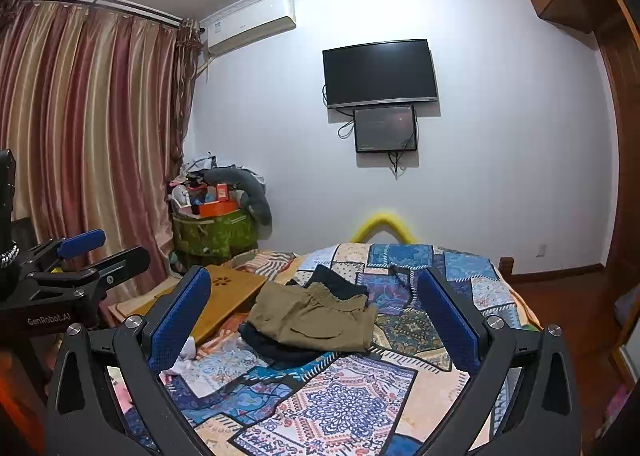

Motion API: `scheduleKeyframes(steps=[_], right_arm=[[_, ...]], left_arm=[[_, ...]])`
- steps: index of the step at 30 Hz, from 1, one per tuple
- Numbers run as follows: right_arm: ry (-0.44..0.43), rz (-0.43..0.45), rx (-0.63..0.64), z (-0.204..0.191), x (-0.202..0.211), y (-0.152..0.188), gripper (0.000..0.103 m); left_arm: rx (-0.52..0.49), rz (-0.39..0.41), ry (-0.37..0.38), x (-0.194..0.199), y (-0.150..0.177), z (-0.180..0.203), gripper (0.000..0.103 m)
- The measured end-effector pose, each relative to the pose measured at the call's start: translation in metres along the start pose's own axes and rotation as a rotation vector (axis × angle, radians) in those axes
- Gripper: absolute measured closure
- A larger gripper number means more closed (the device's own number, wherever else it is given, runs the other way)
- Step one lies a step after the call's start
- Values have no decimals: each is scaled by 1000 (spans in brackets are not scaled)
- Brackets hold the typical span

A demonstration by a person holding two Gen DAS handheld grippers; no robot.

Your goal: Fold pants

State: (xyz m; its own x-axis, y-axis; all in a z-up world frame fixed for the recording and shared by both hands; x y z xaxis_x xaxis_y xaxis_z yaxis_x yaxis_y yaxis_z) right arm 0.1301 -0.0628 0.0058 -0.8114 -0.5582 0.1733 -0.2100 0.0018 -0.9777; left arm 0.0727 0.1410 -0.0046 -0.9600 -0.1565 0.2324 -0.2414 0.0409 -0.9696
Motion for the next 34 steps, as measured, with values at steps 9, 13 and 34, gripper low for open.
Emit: scheduleKeyframes(steps=[9,13,34], right_arm=[[4,4,-1,1,1,1,1],[4,4,-1,1,1,1,1],[9,-11,-13,-2,-3,5,1]], left_arm=[[6,-1,22,1,-1,0,0],[8,0,37,1,-1,1,0],[10,-30,52,-9,4,5,0]])
Point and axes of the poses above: each gripper's, at about its wrist camera, not at the fingertips, and x roughly against the way its jaws point, z to its right, y to its underside, the point moved 4 cm from there along -x, roughly the way its jaws point, and after that the axes turned 3 degrees about -x, right-handed, at the moved point
